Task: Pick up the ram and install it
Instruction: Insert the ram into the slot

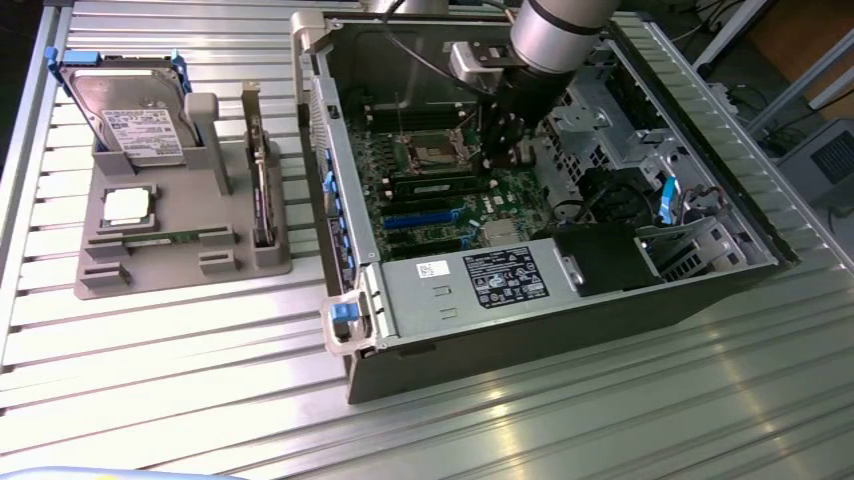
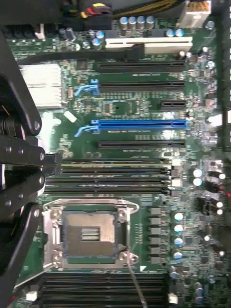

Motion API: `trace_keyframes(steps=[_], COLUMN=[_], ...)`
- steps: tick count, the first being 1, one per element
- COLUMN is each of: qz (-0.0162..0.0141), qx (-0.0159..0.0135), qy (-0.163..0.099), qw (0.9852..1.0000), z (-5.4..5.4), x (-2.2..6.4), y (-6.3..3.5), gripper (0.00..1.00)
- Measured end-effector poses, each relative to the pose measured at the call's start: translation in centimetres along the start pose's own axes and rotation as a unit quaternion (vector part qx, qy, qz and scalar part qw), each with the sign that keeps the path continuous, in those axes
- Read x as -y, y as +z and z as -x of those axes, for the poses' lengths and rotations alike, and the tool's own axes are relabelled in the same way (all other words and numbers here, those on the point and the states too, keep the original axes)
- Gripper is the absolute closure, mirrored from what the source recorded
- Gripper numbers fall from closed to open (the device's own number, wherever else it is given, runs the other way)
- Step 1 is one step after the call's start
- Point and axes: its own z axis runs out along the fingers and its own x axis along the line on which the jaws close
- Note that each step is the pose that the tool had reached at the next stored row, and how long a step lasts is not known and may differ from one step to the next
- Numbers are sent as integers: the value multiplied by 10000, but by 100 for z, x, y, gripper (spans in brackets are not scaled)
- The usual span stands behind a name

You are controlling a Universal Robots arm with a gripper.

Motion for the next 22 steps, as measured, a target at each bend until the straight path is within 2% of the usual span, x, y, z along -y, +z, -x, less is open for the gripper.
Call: trace_keyframes(steps=[3,8,13,14,19,22], qz=[2,3,15,16,16,15], qx=[-2,0,-1,-1,0,1], qy=[0,0,0,0,0,0], qw=[10000,10000,10000,10000,10000,10000], z=[0,1,4,4,5,5], x=[111,245,413,430,480,482], y=[-14,-41,-51,-57,-218,-245], gripper=[90,90,90,90,90,90])
